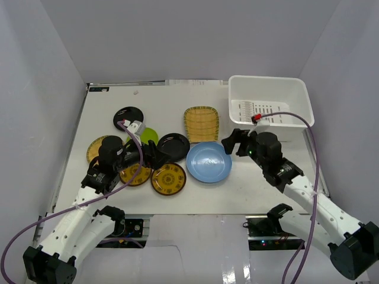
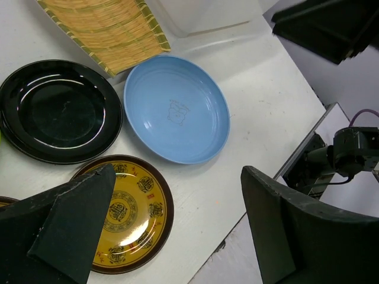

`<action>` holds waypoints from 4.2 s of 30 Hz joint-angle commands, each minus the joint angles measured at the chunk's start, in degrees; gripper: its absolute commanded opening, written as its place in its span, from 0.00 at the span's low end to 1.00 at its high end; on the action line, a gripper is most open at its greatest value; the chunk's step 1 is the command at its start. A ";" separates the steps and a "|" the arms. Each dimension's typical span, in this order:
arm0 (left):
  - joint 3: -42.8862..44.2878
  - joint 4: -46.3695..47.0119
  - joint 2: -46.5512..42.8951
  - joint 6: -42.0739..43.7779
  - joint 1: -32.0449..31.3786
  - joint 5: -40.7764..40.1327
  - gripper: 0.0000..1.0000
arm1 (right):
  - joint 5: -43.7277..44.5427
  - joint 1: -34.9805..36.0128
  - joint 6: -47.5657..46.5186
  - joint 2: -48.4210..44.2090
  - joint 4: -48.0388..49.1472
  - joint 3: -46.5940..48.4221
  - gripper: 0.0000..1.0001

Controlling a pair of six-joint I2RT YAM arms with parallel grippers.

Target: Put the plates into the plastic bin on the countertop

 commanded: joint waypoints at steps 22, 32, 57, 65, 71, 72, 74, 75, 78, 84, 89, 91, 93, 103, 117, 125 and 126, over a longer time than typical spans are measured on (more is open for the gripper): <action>-0.17 -12.81 2.00 -9.74 0.09 -5.78 0.98 | -0.78 -0.71 17.55 10.37 9.29 -19.19 0.69; -0.53 -15.62 0.96 -12.82 0.01 -9.10 0.65 | 3.17 -0.62 18.61 9.25 5.96 -19.37 0.11; -1.49 -7.71 0.96 -4.82 -0.08 -3.58 0.59 | 12.75 -32.60 1.11 26.54 -8.73 32.48 0.08; -1.40 -8.50 -0.27 -4.82 -2.72 -5.60 0.60 | 15.56 -35.87 -2.49 40.15 -11.53 37.49 0.08; -1.14 -9.12 -0.27 -5.08 -2.89 -7.88 0.61 | 12.25 -35.87 -1.17 41.42 -11.89 36.53 0.23; -1.22 -9.38 -0.10 -5.26 -2.98 -8.14 0.61 | 11.18 -35.87 -0.56 40.71 -11.28 36.62 0.32; -1.05 -9.47 0.34 -5.26 -2.89 -8.93 0.61 | 7.51 -35.78 -0.12 37.65 -10.40 36.70 0.64; -0.96 -9.64 0.52 -5.26 -2.89 -9.20 0.61 | 6.35 -35.60 -0.03 36.41 -10.22 36.88 0.71; -0.70 -10.08 0.69 -5.70 -2.89 -10.77 0.61 | 3.09 -33.68 0.14 31.05 -10.13 35.66 0.78; 0.53 -10.88 -3.16 -7.02 -2.89 -19.11 0.60 | -2.87 -11.46 6.02 16.81 3.72 13.22 0.62; -0.17 -11.75 -2.47 -8.42 -2.89 -20.89 0.60 | -7.46 8.11 17.08 18.36 17.88 -1.07 0.58; -0.08 -12.37 -1.33 -9.91 -2.81 -22.73 0.60 | -6.33 13.06 18.33 23.27 19.57 -2.41 0.64; -0.69 -12.81 -1.15 -12.45 -2.81 -24.66 0.60 | -5.62 18.00 19.56 26.89 20.10 -1.36 0.67; -9.66 -10.53 -0.89 -24.42 -2.81 -24.93 0.67 | -10.89 20.91 28.79 42.80 33.71 -4.07 0.49; 0.96 -10.26 0.17 -16.17 -2.89 -23.44 0.70 | -4.56 17.07 21.69 15.19 23.63 -9.35 0.08; 6.16 -4.65 7.80 -14.04 -2.81 -16.51 0.73 | -2.46 -10.35 10.18 2.38 8.25 6.36 0.08; 6.33 -3.59 9.29 -14.66 -2.89 -15.19 0.73 | -1.49 -13.25 8.25 4.64 7.19 8.38 0.08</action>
